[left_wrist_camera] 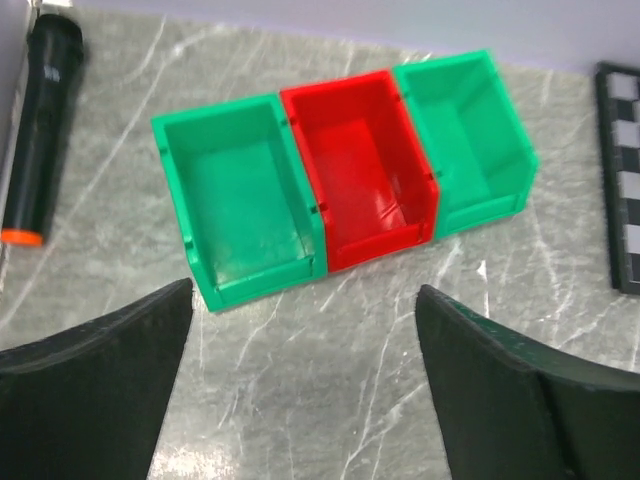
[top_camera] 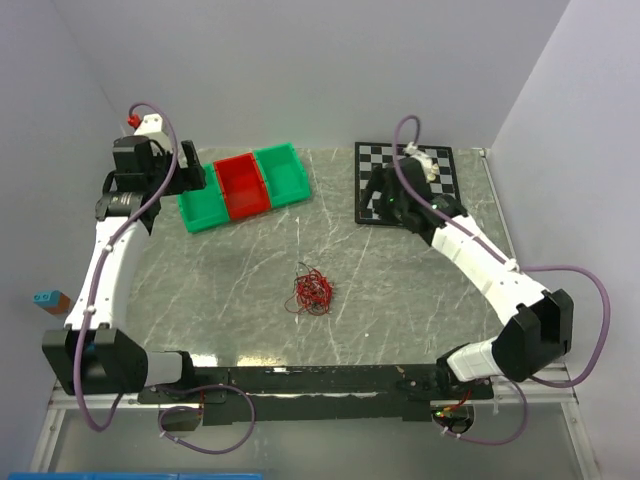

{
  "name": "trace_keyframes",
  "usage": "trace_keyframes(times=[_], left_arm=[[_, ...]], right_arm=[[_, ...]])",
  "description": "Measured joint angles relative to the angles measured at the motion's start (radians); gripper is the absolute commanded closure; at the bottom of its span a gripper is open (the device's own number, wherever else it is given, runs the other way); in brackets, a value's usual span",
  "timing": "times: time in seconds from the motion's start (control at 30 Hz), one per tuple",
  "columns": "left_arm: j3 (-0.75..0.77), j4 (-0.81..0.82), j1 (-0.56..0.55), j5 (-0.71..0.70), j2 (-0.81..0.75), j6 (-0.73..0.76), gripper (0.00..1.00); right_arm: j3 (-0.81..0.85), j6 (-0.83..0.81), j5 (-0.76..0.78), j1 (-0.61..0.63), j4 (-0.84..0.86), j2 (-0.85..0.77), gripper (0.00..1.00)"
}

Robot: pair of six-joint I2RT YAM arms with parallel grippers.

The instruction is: Untangle the cables

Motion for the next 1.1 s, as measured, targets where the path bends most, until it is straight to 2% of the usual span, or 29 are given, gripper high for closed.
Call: trace_keyframes(times=[0.13, 0.3, 0.57, 0.83, 0.93, 1.0, 1.03, 1.1], left_arm=[[0.002, -0.006, 0.000, -0.047, 0.085, -0.026, 0.04], [0.056, -0.034, -0.006, -0.150, 0.232, -0.060, 0.03], [0.134, -0.021, -0.047, -0.203, 0.364, -0.126, 0.03], [0.238, 0.035, -0.137, -0.266, 0.603, -0.142, 0.02], [0.290, 0.041, -0.134, -0.297, 0.703, -0.159, 0.13], [0.303, 0.043, -0.130, -0.313, 0.739, -0.167, 0.27], [0.307, 0.044, -0.127, -0.315, 0.748, -0.171, 0.37], [0.317, 0.050, -0.126, -0.321, 0.766, -0.179, 0.47]], right_arm=[[-0.008, -0.014, 0.001, 0.059, 0.044, -0.011, 0.00], [-0.060, 0.003, -0.099, -0.010, 0.130, -0.033, 0.00], [-0.055, 0.004, -0.022, 0.041, 0.131, -0.032, 0.02], [-0.100, -0.035, 0.083, 0.114, 0.158, -0.062, 0.05], [-0.120, -0.058, 0.104, 0.148, 0.178, -0.082, 0.08], [-0.128, -0.072, 0.112, 0.163, 0.189, -0.093, 0.09], [-0.133, -0.077, 0.116, 0.169, 0.199, -0.099, 0.10], [-0.139, -0.086, 0.122, 0.175, 0.213, -0.105, 0.10]])
